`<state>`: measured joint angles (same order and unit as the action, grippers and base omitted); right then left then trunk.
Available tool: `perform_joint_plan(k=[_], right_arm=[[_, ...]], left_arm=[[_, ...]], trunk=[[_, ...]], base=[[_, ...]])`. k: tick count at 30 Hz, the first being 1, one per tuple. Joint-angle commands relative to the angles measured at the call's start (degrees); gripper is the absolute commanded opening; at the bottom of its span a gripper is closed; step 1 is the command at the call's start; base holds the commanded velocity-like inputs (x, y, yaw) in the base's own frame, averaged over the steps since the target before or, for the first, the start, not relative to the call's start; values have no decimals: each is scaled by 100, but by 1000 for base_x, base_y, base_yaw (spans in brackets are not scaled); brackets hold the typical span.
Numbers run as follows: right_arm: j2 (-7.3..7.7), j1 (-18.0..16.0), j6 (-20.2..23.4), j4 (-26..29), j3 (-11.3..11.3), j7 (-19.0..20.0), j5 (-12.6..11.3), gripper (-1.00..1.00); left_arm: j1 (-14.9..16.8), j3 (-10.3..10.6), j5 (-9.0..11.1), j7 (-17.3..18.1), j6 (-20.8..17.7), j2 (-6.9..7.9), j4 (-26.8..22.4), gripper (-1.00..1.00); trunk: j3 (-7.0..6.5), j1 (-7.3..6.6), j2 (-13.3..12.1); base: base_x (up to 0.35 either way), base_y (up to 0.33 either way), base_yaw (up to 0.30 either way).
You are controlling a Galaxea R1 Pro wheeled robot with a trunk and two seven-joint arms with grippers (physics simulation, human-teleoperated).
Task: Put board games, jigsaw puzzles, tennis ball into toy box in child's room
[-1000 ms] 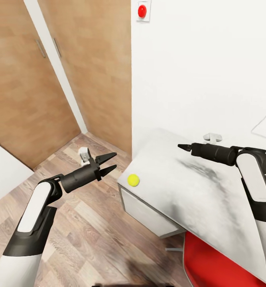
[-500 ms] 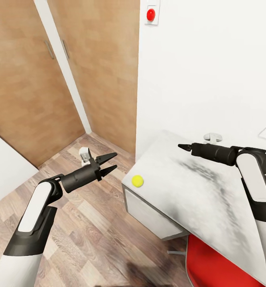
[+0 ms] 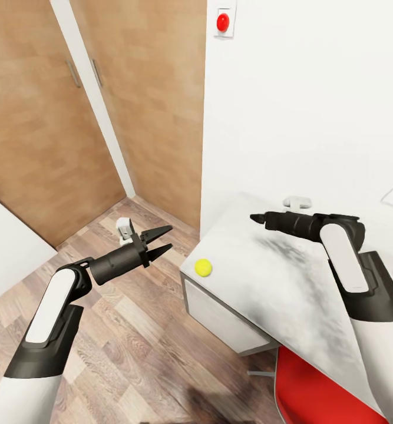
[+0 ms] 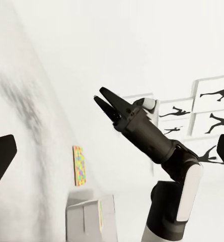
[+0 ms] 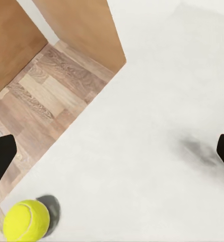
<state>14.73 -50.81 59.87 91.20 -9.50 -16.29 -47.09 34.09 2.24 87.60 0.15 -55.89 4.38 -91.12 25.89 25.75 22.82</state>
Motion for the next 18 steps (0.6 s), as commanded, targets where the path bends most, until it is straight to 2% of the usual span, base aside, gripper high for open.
perform_joint_plan(k=[1,2,3,7,8,10,11,16,17,18], right_arm=[[-92,-80,13,-67,-116,-240,-36,100],[-187,-166,13,-160,-212,-426,-31,100],[-187,-166,13,-160,-212,-426,-31,100],[-544,-534,13,-637,-502,-1115,-19,100],[-544,-534,13,-637,-502,-1115,-19,100],[-714,-699,13,-914,-585,-1326,-16,100],[-714,-699,13,-914,-585,-1326,-16,100],[-1140,-955,13,-1382,-697,-1601,-8,100],[-1140,-955,13,-1382,-697,-1601,-8,100],[-1201,-974,13,-1428,-714,-1630,-7,100]], left_arm=[[2,-2,3,1,-10,12,-2,100],[-6,-18,3,2,-10,27,-2,100],[-6,-18,3,2,-10,27,-2,100],[-106,-229,7,5,-10,179,-2,100],[-106,-229,7,5,-10,179,-2,100],[-182,-390,11,21,-13,270,-2,100],[-182,-390,11,21,-13,270,-2,100],[-339,-772,16,54,-37,447,-2,100],[-339,-772,16,54,-37,447,-2,100],[-355,-817,15,56,-41,467,-2,100]], trunk=[[9,3,10],[9,3,10],[9,3,10],[9,3,10],[9,3,10],[8,3,10],[8,3,10],[8,3,10],[8,3,10],[8,3,10]], base=[[0,0,0],[0,0,0],[0,0,0],[0,0,0],[0,0,0],[0,0,0],[0,0,0],[0,0,0],[0,0,0],[0,0,0]])
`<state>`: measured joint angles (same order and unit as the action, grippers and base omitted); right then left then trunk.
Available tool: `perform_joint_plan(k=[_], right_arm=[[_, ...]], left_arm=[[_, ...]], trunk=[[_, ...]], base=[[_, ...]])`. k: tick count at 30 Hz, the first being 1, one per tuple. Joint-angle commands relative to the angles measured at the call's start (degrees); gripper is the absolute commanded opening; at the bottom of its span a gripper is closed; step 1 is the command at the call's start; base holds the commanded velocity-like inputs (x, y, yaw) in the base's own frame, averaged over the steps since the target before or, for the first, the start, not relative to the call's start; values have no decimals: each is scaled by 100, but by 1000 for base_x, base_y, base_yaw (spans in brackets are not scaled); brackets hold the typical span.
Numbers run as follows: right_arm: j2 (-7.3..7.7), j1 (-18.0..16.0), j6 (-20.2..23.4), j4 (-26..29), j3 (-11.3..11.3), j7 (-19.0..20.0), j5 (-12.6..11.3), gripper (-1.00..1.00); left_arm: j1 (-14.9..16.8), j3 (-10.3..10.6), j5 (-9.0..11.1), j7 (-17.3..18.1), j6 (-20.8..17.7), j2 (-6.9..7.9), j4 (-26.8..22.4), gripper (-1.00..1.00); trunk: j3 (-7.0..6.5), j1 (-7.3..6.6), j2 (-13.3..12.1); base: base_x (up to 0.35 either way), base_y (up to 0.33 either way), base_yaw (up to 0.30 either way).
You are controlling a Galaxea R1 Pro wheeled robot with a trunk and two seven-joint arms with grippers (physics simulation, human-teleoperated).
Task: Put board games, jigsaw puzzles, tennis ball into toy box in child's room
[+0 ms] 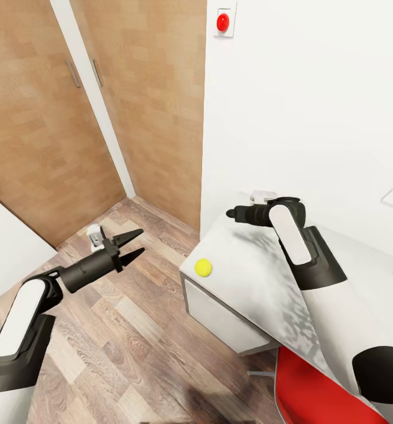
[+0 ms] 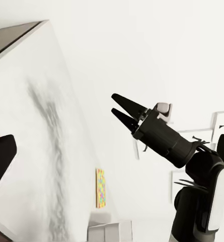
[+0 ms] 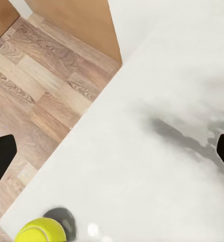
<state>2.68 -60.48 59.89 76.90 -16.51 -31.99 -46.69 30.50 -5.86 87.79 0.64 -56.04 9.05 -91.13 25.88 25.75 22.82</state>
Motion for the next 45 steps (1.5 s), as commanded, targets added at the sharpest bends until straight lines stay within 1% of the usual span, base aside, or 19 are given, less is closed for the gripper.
perform_joint_plan(k=[1,3,6,13,24,27,29,30,35,37,41,45], right_arm=[[-44,-21,11,-33,-28,-77,-46,100],[-118,-39,11,-87,-53,-114,-44,100],[-178,-49,11,-139,-82,-149,-43,100],[-225,-58,11,-189,-103,-178,-42,100],[-242,-70,11,-312,-114,-198,-42,100],[-242,-69,11,-483,-113,-200,-42,100],[-234,-69,11,-720,-98,-200,-42,100],[-234,-69,11,-720,-98,-200,-42,100],[-222,-82,11,-1217,-78,-199,-31,100],[-220,-90,11,-1309,-77,-200,-21,100],[-207,-117,11,-1669,-69,-195,149,100],[-213,-118,-14,-1847,-76,-189,327,100]], left_arm=[[-9,-43,-3,8,-28,16,-1,100],[-30,-90,-1,11,-31,39,-1,100],[-45,-129,0,8,-35,55,-1,100],[-58,-152,4,-8,-37,67,-1,100],[-62,-152,10,-33,-38,63,-1,100],[-62,-152,10,-36,-38,61,-1,100],[-62,-148,9,-39,-38,57,-1,100],[-62,-148,9,-39,-38,57,-1,100],[-58,-139,-2,-49,-36,39,-1,100],[-57,-138,-3,-50,-34,37,-1,100],[-55,-134,-5,-53,-31,28,-1,100],[-48,-129,-6,-55,-30,22,-1,100]], trunk=[[9,3,10],[9,3,10],[9,3,10],[2,3,10],[-8,3,10],[-9,3,10],[-9,3,10],[-9,3,10],[-9,3,10],[-9,3,10],[-9,3,10],[-9,3,10]], base=[[0,0,0],[0,0,0],[0,0,23],[0,0,141],[0,0,269],[0,0,291],[0,0,214],[0,0,190],[0,0,93],[0,0,45],[0,0,24],[0,0,10]])
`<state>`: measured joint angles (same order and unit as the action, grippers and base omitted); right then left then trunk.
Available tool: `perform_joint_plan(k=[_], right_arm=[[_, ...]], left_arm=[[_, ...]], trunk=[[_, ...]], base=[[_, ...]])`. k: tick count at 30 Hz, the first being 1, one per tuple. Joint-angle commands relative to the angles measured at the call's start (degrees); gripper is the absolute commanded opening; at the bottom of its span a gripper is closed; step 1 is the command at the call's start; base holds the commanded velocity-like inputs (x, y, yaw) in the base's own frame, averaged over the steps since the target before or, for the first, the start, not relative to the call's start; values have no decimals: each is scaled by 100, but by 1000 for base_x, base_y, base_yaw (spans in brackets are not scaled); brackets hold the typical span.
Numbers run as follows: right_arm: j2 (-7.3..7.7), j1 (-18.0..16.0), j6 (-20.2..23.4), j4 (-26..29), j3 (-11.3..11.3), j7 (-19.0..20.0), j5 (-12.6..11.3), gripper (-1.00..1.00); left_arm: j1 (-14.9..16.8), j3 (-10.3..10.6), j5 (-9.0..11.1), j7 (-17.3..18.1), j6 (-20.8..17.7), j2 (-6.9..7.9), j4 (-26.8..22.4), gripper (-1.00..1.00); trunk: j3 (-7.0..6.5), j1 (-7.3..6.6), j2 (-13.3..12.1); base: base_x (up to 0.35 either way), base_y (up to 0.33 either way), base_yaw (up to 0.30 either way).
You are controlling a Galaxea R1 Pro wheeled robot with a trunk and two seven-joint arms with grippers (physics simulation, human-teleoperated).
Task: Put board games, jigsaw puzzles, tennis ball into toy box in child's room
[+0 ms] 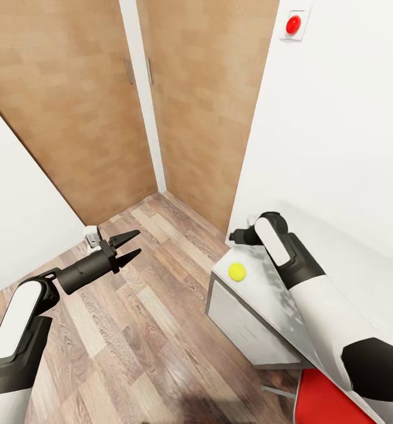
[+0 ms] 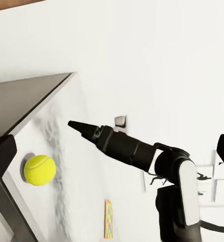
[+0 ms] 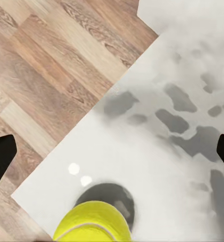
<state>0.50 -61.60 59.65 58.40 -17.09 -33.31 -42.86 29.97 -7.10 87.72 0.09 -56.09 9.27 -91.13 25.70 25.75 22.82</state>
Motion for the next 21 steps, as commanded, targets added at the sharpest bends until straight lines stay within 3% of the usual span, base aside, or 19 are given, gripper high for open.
perform_joint_plan(k=[1,21], right_arm=[[3,-5,-1,-23,-20,-56,-29,100],[-31,-2,-21,-101,-39,-58,72,100]], left_arm=[[5,-5,0,1,-25,-1,-1,100],[23,6,-2,0,-24,-13,7,100]], trunk=[[9,3,10],[9,3,10]], base=[[0,0,5],[0,0,1]])
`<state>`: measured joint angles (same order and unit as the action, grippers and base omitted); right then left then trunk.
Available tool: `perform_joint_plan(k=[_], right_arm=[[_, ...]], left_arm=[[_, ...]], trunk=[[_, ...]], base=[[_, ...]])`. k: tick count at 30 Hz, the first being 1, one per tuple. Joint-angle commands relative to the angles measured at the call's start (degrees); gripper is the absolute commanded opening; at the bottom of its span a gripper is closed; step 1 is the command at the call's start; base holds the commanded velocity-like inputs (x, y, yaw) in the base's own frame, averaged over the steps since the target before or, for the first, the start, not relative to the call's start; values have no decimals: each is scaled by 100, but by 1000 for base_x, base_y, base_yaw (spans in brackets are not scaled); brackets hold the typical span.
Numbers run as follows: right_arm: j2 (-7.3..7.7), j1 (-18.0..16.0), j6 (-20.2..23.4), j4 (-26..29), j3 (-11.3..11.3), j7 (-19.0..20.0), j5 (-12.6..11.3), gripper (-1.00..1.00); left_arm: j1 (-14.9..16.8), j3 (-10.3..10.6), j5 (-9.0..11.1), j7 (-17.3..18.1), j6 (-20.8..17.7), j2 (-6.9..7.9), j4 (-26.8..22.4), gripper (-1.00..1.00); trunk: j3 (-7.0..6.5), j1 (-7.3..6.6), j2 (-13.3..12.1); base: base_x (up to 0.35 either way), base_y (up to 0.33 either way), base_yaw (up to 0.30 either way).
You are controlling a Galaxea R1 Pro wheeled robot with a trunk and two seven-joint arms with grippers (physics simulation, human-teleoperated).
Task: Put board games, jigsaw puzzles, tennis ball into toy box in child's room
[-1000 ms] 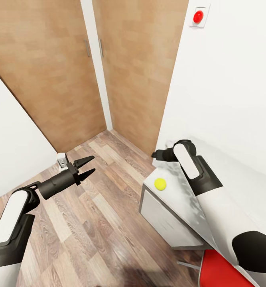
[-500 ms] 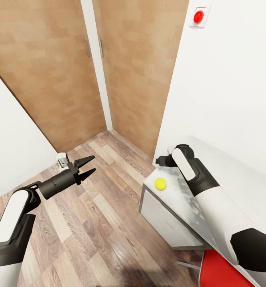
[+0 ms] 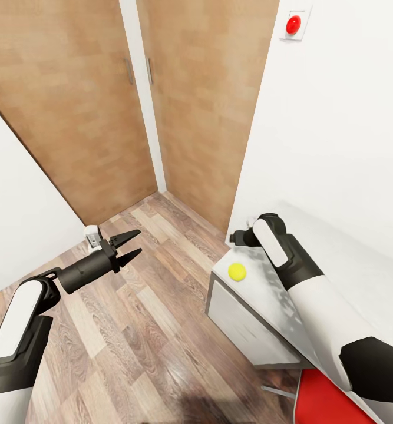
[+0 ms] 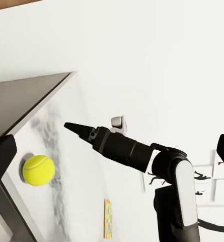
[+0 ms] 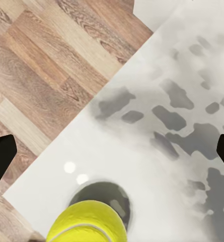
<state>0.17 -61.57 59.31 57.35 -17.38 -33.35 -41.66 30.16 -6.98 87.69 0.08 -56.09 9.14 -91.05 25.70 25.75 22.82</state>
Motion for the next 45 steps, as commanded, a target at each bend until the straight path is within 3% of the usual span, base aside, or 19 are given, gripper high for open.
perform_joint_plan(k=[1,10,45], right_arm=[[-4,-5,17,5,-10,-54,-50,100],[-74,33,66,12,-19,-64,-46,100],[-107,125,69,60,-48,-346,-58,100]], left_arm=[[5,-5,-1,1,-25,0,-1,100],[8,-5,-1,1,-22,0,-1,100],[17,-5,-6,1,-24,0,-1,100]], trunk=[[9,3,10],[9,3,10],[9,3,10]], base=[[0,0,0],[0,0,0],[0,0,0]])
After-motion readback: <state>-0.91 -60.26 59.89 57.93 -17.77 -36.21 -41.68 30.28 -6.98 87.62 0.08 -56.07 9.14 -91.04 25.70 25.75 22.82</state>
